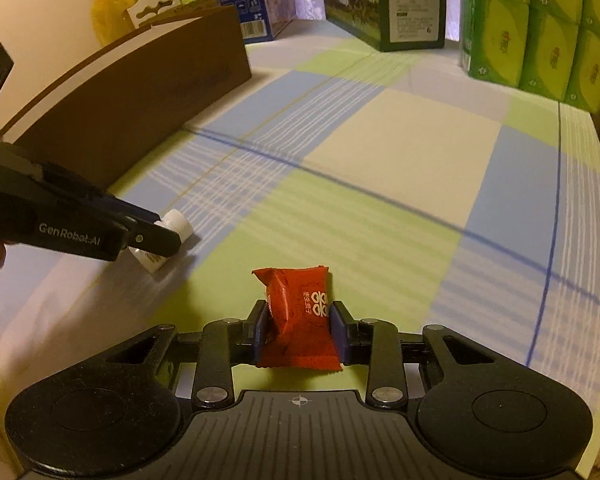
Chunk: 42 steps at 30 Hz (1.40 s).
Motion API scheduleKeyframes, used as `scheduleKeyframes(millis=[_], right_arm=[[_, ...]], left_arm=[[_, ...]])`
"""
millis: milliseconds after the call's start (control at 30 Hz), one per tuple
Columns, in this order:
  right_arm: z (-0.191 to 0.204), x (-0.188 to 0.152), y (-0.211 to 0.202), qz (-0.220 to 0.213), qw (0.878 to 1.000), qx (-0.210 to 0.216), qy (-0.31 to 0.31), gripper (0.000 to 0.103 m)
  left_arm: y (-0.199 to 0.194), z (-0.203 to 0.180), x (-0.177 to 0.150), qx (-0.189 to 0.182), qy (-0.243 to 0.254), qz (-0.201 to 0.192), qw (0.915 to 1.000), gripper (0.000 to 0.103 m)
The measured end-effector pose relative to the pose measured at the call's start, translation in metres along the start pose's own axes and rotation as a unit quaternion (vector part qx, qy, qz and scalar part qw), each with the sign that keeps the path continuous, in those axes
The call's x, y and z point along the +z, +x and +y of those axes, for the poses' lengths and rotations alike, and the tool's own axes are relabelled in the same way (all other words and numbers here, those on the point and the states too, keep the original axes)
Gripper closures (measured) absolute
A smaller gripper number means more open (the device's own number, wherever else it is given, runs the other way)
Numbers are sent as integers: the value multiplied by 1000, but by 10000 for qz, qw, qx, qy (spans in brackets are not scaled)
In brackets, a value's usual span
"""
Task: Organize objects
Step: 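Carry the pill bottle and red packet over the shoebox with both tools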
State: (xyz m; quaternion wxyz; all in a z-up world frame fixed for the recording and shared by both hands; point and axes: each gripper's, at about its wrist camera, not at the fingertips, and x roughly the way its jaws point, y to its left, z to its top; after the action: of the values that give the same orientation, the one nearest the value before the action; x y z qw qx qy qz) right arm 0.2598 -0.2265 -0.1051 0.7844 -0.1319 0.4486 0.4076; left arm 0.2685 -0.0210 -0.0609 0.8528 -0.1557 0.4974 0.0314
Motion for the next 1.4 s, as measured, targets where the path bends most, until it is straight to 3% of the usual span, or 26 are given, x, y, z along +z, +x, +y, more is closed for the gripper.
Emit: scheduleKeyframes(millis=[367, 1067, 1400], right_arm=[[41, -19, -5, 105, 9998, 71, -154, 73], [72, -37, -14, 248, 9997, 47, -79, 75], [90, -30, -27, 117, 9998, 124, 53, 76]], left_arm=[[-18, 10, -48, -1, -264, 134, 9996, 80], [-36, 15, -79, -24, -294, 82, 9995, 80], [-68, 30, -84, -156, -341, -239, 9990, 80]])
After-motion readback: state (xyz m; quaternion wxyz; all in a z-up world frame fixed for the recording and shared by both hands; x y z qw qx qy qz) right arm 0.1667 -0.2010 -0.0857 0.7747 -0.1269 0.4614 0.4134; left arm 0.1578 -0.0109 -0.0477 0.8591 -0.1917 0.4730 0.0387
